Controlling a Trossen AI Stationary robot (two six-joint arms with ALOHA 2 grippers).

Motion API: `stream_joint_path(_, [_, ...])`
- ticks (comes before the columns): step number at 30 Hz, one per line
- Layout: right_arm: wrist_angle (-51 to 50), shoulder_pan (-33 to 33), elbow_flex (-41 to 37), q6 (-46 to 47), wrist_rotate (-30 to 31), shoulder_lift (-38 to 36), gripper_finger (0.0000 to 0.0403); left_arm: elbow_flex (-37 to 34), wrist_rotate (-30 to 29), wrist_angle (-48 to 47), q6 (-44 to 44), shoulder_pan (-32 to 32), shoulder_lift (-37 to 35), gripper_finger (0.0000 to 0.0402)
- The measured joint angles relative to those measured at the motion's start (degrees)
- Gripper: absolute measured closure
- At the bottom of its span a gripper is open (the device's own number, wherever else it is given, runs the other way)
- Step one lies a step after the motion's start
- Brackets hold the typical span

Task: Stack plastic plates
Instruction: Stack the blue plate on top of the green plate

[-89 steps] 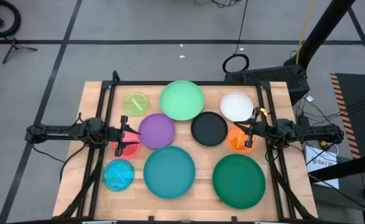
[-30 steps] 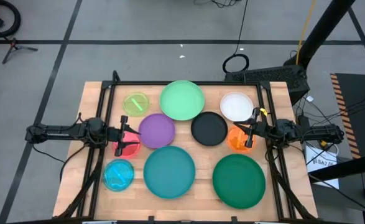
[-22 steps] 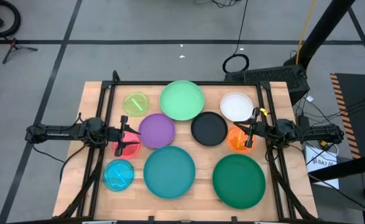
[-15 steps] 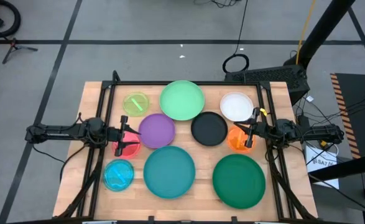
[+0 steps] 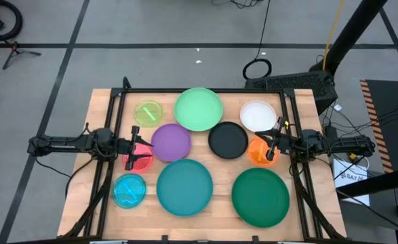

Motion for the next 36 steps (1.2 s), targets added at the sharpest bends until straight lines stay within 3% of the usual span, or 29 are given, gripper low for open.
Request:
stream_joint_path(8, [0.92,0.0,0.0,0.12,-0.11,0.0,0.039,0.0,0.0,0.0,0.02,0.02,-0.02,0.0211])
stream_joint_path(15, [12.15,-0.04,0.85,11.62,1.57,0.29,0.039,-0.02,0.02,0.92,2.96,0.02,0.0,0.0211])
stream_joint_path(18, [10.93,-0.04,3.64,12.33,1.49,1.82,0.039,-0.02,1.35,7.44,1.51,-0.1,0.0,0.0211])
stream_joint_path(21, [12.09,-0.04,8.33,13.14,2.06,4.24,0.039,-0.02,4.11,20.25,-1.29,-0.3,-0.02,0.0211])
stream_joint_path(27, [10.62,-0.04,17.21,21.34,10.82,11.83,0.039,0.0,4.66,43.32,-8.5,-0.42,-0.07,0.0211])
stream_joint_path(30, [9.06,-0.04,19.61,22.21,12.28,15.5,0.039,0.0,4.67,49.11,-10.42,-0.42,-0.07,0.0211])
stream_joint_path(36, [8.79,-0.04,22.78,22.22,12.12,21.16,0.039,0.0,4.69,50.0,-15.49,-0.42,0.0,0.0211])
